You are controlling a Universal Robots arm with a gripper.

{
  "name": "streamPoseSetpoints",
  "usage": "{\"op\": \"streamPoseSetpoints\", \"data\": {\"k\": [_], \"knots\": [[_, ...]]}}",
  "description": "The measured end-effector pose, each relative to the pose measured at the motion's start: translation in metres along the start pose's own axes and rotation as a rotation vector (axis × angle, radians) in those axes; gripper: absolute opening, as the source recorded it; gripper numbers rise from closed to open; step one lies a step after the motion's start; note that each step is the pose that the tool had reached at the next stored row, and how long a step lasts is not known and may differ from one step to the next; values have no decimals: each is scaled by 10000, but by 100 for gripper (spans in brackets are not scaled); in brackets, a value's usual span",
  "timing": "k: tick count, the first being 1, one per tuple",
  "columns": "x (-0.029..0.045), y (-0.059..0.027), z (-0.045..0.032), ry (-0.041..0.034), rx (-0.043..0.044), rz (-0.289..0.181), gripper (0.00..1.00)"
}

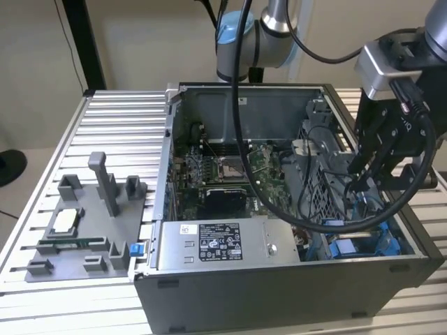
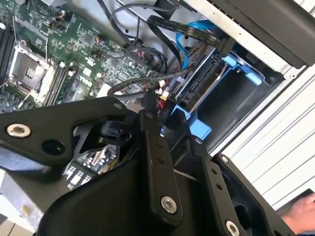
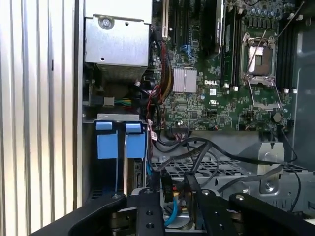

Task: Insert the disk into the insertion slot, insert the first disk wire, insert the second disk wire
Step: 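Insert the first disk wire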

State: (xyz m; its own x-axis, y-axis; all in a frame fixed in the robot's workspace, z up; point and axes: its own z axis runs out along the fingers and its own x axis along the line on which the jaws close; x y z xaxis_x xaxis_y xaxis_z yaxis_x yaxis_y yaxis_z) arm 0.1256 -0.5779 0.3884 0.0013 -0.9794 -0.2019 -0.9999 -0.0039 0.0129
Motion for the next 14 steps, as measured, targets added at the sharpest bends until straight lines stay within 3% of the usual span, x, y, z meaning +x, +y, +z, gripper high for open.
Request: {"op": "streamPoseSetpoints", "data": {"k": [7, 8, 14], "knots": [[37, -11, -2, -9, -5, -24, 100], [38, -11, 4, -9, -5, -24, 0], [43, -12, 26, -11, -5, -24, 0]]}}
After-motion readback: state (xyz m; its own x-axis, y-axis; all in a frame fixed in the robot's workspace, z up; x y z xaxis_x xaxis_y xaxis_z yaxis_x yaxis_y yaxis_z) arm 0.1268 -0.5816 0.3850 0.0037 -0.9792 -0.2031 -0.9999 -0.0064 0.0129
